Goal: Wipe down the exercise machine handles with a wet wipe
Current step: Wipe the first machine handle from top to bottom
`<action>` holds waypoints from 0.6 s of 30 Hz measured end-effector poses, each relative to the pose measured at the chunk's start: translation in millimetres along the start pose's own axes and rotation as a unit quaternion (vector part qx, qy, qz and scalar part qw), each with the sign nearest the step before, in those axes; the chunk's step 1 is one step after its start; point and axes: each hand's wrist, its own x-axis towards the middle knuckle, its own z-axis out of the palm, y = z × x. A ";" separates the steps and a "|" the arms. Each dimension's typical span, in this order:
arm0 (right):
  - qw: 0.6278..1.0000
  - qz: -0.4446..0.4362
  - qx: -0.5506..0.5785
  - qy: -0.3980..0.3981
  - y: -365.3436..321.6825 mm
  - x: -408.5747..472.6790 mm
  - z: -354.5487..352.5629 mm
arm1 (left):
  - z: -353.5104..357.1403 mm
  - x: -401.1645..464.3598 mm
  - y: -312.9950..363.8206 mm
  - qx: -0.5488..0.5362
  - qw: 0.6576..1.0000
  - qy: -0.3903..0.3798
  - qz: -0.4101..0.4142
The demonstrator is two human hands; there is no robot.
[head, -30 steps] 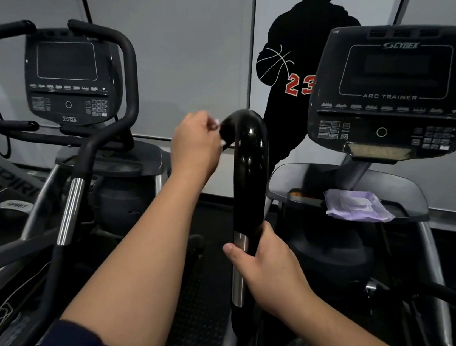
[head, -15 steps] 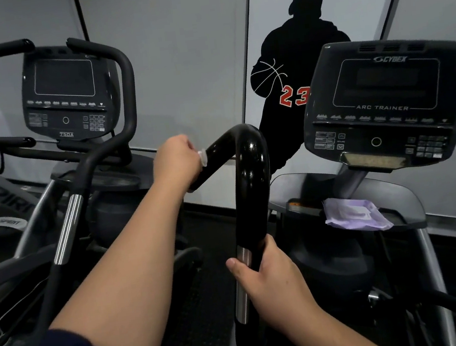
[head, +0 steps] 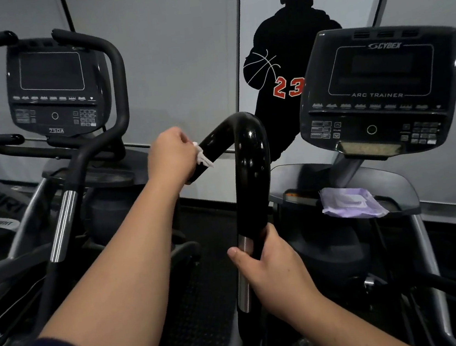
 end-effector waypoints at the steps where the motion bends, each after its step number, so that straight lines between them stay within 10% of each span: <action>1: 1.000 0.002 -0.001 0.001 -0.3 0.0 0.3 | 1.5 -2.6 5.1 -0.013 1.000 0.002 0.024; 5: 1.000 0.008 -0.005 0.002 -0.1 -0.2 1.4 | 7.8 -14.4 23.9 -0.036 0.994 0.000 0.104; 12: 1.000 0.012 -0.001 0.008 -0.7 -1.8 1.8 | 8.2 -23.5 -14.8 -0.003 0.999 0.043 0.002; 18: 1.000 0.017 -0.007 0.012 -3.5 -3.6 1.5 | 22.7 -35.0 19.7 -0.003 0.984 0.041 0.171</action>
